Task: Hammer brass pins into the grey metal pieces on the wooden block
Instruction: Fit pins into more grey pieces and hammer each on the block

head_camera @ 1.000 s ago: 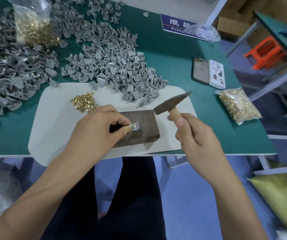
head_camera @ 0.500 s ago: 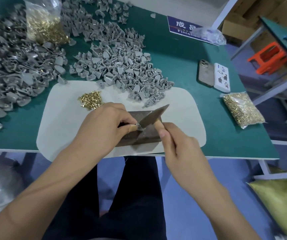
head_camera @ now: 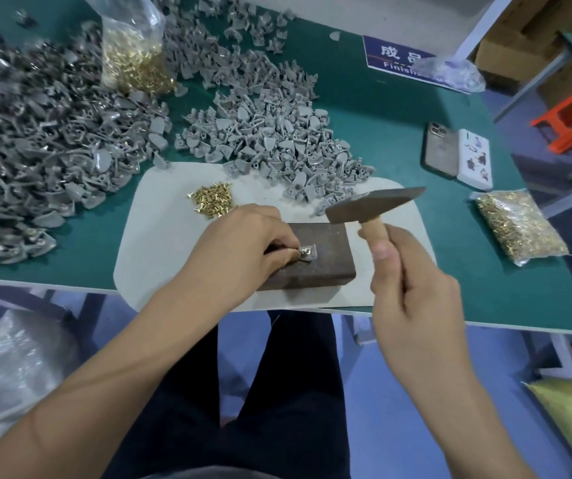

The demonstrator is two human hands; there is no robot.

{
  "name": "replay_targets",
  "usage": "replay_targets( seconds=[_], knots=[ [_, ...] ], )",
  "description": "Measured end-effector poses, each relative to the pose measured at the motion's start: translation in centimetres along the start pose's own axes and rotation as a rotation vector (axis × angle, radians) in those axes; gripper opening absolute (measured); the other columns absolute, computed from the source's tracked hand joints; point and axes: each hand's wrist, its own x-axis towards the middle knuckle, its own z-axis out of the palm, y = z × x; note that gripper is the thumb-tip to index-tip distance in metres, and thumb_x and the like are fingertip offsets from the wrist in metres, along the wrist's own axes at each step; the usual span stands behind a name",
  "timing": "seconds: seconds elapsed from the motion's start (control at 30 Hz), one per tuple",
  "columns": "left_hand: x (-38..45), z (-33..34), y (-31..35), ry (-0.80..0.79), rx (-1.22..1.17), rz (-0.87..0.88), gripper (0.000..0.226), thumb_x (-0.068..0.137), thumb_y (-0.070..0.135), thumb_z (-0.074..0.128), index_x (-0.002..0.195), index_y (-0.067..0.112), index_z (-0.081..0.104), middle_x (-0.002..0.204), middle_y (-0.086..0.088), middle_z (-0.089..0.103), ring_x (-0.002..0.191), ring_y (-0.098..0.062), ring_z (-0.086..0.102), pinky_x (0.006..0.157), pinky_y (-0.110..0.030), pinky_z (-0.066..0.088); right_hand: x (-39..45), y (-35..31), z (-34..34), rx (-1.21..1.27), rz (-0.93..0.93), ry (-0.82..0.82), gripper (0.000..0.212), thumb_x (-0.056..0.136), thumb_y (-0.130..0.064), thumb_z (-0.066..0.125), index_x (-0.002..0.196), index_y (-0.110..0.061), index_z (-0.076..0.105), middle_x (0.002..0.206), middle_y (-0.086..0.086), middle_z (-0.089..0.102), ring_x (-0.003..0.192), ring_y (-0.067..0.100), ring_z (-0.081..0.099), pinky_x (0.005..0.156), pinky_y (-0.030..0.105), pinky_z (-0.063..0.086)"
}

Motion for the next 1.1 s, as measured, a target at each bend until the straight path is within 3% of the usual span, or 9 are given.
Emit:
replay_targets(
  seconds=[0.13, 0.3, 0.43, 0.53, 0.7, 0.8, 0.87, 0.97, 1.1],
  knots=[
    [0.1, 0.0, -0.1, -0.021, -0.003, -0.014, 0.008, 0.083, 0.026, 0.079, 0.09, 0.031, 0.079, 0.079, 0.013, 0.06, 0.08, -0.01, 0.057, 0.072, -0.038, 0.052, -0.3, 0.3, 1.0, -0.135, 0.051, -0.238, 0.026, 0.104, -0.053, 0.031, 0.102, -0.038, 0.053, 0.055, -0.004, 0.042, 0.056, 0.026, 0.041, 0.052, 0.043, 0.038],
    [0.2, 0.0, 0.0, -0.026, 0.007, -0.017, 0.009, 0.082, 0.025, 0.079, 0.088, 0.032, 0.078, 0.079, 0.014, 0.059, 0.077, -0.008, 0.056, 0.069, -0.037, 0.052, -0.1, 0.1, 0.5, -0.158, 0.034, -0.255, 0.029, 0.102, -0.057, 0.027, 0.102, -0.038, 0.049, 0.056, -0.004, 0.047, 0.056, 0.028, 0.046, 0.049, 0.041, 0.038],
    [0.1, 0.0, 0.2, -0.013, 0.041, -0.024, 0.008, 0.083, 0.027, 0.078, 0.086, 0.034, 0.077, 0.079, 0.014, 0.06, 0.079, -0.006, 0.054, 0.069, -0.036, 0.052, -0.2, 0.2, 0.9, -0.128, 0.024, -0.239, 0.017, 0.103, -0.055, 0.028, 0.09, -0.048, 0.037, 0.056, -0.005, 0.043, 0.055, 0.026, 0.042, 0.049, 0.04, 0.034],
    [-0.1, 0.1, 0.4, 0.015, 0.101, -0.045, 0.004, 0.084, 0.033, 0.076, 0.086, 0.037, 0.075, 0.079, 0.017, 0.059, 0.078, -0.003, 0.051, 0.063, -0.029, 0.046, 0.0, 0.9, 1.1, -0.1, 0.051, -0.221, 0.022, 0.105, -0.054, 0.031, 0.086, -0.049, 0.041, 0.056, -0.007, 0.043, 0.057, 0.02, 0.039, 0.052, 0.042, 0.037],
    [-0.7, 0.3, 0.9, 0.057, 0.183, -0.097, 0.003, 0.086, 0.043, 0.072, 0.088, 0.041, 0.074, 0.084, 0.018, 0.061, 0.087, -0.005, 0.053, 0.062, -0.026, 0.039, -1.0, 2.8, 1.7, 0.04, 0.165, -0.085, 0.03, 0.106, -0.052, 0.035, 0.113, -0.041, 0.062, 0.068, -0.023, 0.055, 0.063, 0.01, 0.048, 0.057, 0.029, 0.042],
    [-0.9, 0.4, 1.0, 0.057, 0.182, -0.095, 0.003, 0.087, 0.043, 0.07, 0.087, 0.041, 0.073, 0.084, 0.018, 0.06, 0.09, -0.007, 0.054, 0.064, -0.028, 0.042, -1.9, 4.3, 1.7, 0.096, 0.271, 0.033, 0.022, 0.107, -0.042, 0.039, 0.117, -0.043, 0.059, 0.075, -0.016, 0.06, 0.063, 0.012, 0.054, 0.059, 0.039, 0.049],
    [-0.8, 0.6, 0.8, 0.057, 0.135, -0.132, 0.003, 0.086, 0.044, 0.07, 0.083, 0.043, 0.07, 0.083, 0.019, 0.059, 0.088, -0.004, 0.053, 0.064, -0.028, 0.04, -1.9, 5.5, 1.7, 0.074, 0.31, 0.078, 0.032, 0.104, -0.028, 0.044, 0.132, -0.039, 0.056, 0.086, -0.012, 0.062, 0.07, 0.014, 0.057, 0.065, 0.04, 0.051],
    [-0.6, 1.0, 0.3, 0.065, -0.034, -0.214, 0.007, 0.085, 0.043, 0.07, 0.078, 0.042, 0.07, 0.082, 0.018, 0.061, 0.087, -0.002, 0.055, 0.067, -0.029, 0.042, -0.8, 6.9, 1.7, -0.057, 0.278, 0.132, 0.042, 0.102, -0.008, 0.049, 0.14, -0.022, 0.059, 0.101, -0.001, 0.053, 0.078, 0.008, 0.045, 0.07, 0.021, 0.033],
    [-0.2, 1.1, 0.0, 0.052, -0.208, -0.29, 0.007, 0.085, 0.041, 0.072, 0.078, 0.042, 0.073, 0.082, 0.023, 0.064, 0.084, 0.003, 0.057, 0.067, -0.028, 0.039, 0.5, 7.9, 2.2, -0.197, 0.264, 0.096, 0.039, 0.1, 0.001, 0.048, 0.133, -0.009, 0.066, 0.093, 0.007, 0.065, 0.093, 0.022, 0.039, 0.077, 0.026, 0.031]
  ],
)
